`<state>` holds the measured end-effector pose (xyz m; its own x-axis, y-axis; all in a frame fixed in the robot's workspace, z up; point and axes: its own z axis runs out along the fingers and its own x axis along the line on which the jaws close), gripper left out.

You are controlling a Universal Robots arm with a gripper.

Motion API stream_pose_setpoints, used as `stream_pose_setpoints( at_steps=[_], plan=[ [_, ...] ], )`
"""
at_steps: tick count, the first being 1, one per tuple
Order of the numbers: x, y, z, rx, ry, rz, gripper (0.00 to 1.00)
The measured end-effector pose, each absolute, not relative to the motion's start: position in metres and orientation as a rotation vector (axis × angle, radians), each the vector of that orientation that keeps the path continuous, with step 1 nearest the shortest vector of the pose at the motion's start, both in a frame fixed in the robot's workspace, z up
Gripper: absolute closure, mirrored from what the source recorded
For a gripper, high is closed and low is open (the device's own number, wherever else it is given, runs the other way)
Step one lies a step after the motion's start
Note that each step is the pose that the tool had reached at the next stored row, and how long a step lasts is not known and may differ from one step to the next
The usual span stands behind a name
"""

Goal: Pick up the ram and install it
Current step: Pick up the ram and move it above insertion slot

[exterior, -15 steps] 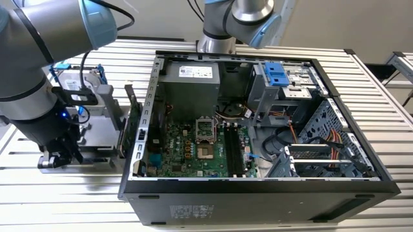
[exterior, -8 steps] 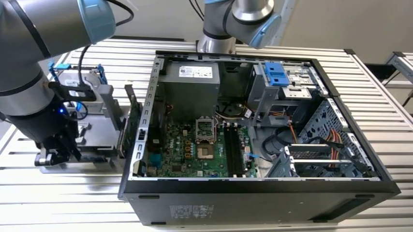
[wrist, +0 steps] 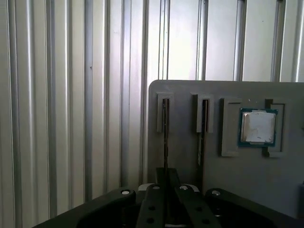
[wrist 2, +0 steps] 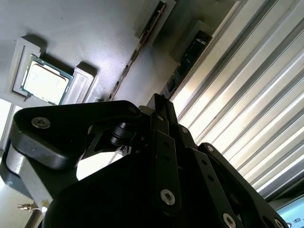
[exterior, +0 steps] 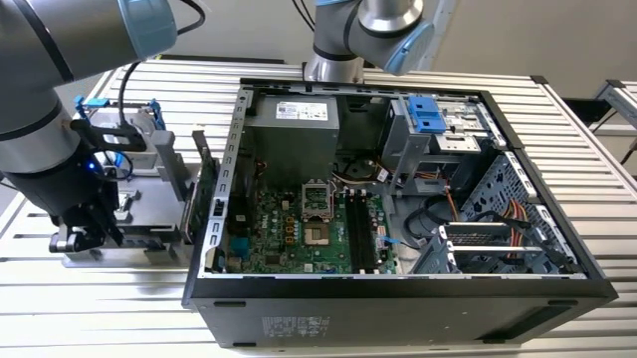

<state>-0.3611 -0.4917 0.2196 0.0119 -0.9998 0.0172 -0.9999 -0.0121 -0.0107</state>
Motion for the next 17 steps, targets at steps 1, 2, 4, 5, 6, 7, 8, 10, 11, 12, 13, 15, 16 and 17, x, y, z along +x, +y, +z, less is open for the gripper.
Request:
stream_pose_setpoints(
  at_steps=[1, 2, 4, 5, 6, 7, 8, 10, 11, 12, 13, 15, 16, 17],
  plan=[
    [-0.361, -0.492, 0.221, 2.231, -2.205, 0.031, 1.00],
    [-0.361, -0.492, 0.222, 2.231, -2.205, 0.031, 1.00],
    [-0.361, -0.492, 0.224, 2.230, -2.206, 0.031, 1.00],
    [-0.361, -0.492, 0.225, 2.230, -2.206, 0.031, 1.00],
    [-0.361, -0.492, 0.226, 2.230, -2.206, 0.031, 1.00],
    [-0.361, -0.492, 0.226, 2.230, -2.206, 0.031, 1.00],
    [-0.361, -0.492, 0.227, 2.230, -2.206, 0.031, 1.00],
    [-0.361, -0.492, 0.229, 2.229, -2.207, 0.031, 1.00],
    [-0.361, -0.492, 0.230, 2.229, -2.207, 0.031, 1.00],
    [-0.361, -0.492, 0.231, 2.229, -2.207, 0.031, 1.00],
    [-0.361, -0.492, 0.232, 2.229, -2.208, 0.031, 1.00],
    [-0.361, -0.492, 0.234, 2.228, -2.208, 0.031, 1.00],
    [-0.361, -0.492, 0.236, 2.228, -2.208, 0.031, 1.00],
    [-0.361, -0.492, 0.237, 2.228, -2.208, 0.031, 1.00]
  ],
)
